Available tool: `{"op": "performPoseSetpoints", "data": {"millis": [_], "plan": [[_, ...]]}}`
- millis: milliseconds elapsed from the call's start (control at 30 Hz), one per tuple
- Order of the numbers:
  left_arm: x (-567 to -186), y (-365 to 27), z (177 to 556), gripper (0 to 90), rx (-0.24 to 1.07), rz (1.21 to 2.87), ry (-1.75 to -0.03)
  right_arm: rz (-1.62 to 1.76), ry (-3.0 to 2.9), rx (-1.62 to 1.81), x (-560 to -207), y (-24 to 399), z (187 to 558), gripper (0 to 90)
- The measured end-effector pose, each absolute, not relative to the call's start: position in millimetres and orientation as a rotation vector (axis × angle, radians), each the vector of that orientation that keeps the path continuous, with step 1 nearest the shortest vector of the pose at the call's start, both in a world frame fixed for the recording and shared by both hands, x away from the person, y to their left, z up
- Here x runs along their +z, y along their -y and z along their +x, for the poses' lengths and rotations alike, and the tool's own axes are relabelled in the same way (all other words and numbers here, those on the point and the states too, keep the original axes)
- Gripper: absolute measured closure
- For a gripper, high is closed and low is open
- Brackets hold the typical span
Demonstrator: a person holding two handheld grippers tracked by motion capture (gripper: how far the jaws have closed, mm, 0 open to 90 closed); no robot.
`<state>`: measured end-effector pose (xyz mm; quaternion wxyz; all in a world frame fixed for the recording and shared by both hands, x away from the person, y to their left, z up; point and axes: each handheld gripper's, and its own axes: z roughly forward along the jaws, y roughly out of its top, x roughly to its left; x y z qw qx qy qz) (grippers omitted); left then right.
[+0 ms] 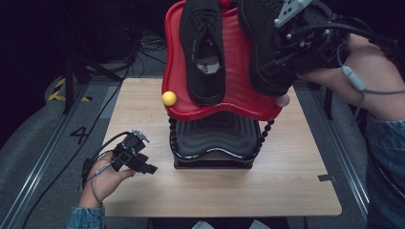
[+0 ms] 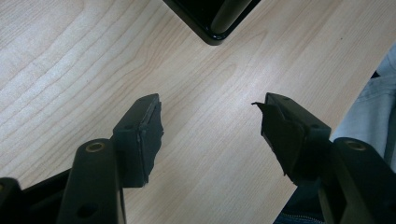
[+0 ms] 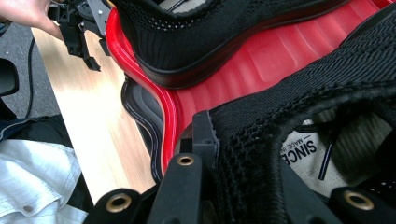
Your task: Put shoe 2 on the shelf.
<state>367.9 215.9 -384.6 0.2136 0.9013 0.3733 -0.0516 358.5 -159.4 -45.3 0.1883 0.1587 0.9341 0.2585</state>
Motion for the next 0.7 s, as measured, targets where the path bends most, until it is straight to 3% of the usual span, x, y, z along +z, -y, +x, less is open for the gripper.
{"op": "performPoseSetpoints", "data": {"millis": [700], "plan": [[-386,-216,368,38.7,-0.150,2.501,-1.036,0.435,-2.638,0.666,-74,132,376,84.7]]}}
